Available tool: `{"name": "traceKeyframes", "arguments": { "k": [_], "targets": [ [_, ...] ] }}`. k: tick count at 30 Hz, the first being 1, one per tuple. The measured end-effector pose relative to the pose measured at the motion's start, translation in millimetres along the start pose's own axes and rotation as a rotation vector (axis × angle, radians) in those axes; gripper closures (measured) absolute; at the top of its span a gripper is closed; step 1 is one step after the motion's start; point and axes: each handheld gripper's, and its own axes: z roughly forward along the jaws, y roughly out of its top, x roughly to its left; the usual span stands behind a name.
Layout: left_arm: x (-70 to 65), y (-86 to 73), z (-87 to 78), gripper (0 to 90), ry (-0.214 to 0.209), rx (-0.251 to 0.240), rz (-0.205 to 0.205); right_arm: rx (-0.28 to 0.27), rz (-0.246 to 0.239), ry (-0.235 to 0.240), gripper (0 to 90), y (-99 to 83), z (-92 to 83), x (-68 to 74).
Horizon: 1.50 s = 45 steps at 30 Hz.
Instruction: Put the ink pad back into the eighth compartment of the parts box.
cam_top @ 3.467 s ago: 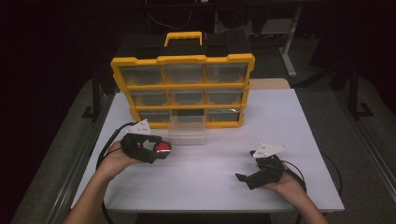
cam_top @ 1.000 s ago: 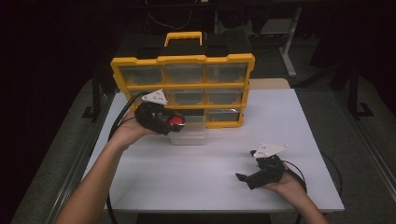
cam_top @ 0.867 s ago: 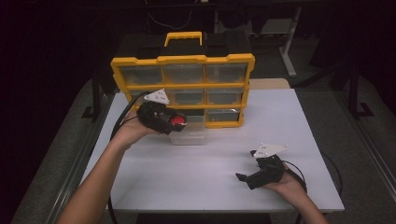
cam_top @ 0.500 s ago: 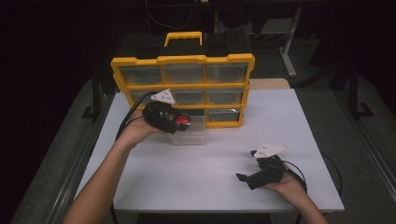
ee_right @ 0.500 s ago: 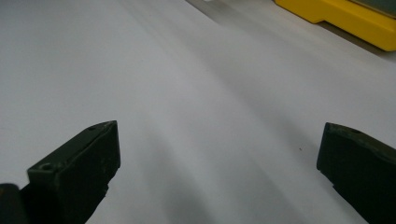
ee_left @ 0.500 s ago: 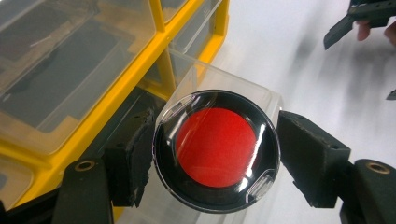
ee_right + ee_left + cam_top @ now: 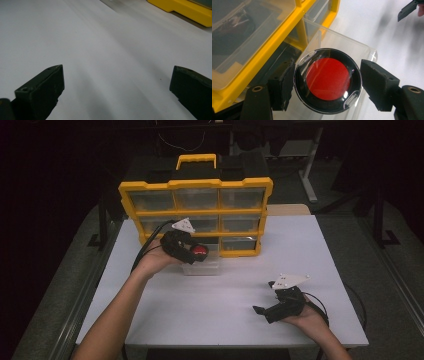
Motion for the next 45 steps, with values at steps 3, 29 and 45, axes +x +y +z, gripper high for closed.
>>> {"name": "traceKeyframes", "arguments": {
  "k": [3, 29, 45],
  "targets": [
    [0.9, -0.6, 1.7, 29.4, -0.002, 0.006, 0.0, 0.0, -0.001, 0.001, 0.0, 0.0, -0.2, -0.3],
    [1.0, -3.8, -12.7, 25.4, 0.006, -0.051, -0.048, -0.001, 0.001, -0.001, 0.0, -1.4, -0.9, -0.7],
    [-5.8, -20.0, -40.2, 19.6, 0.025, -0.09, -0.061, 0.002, 0.006, -0.002, 0.0, -1.7, -0.1, -1.4]
  ]
}}
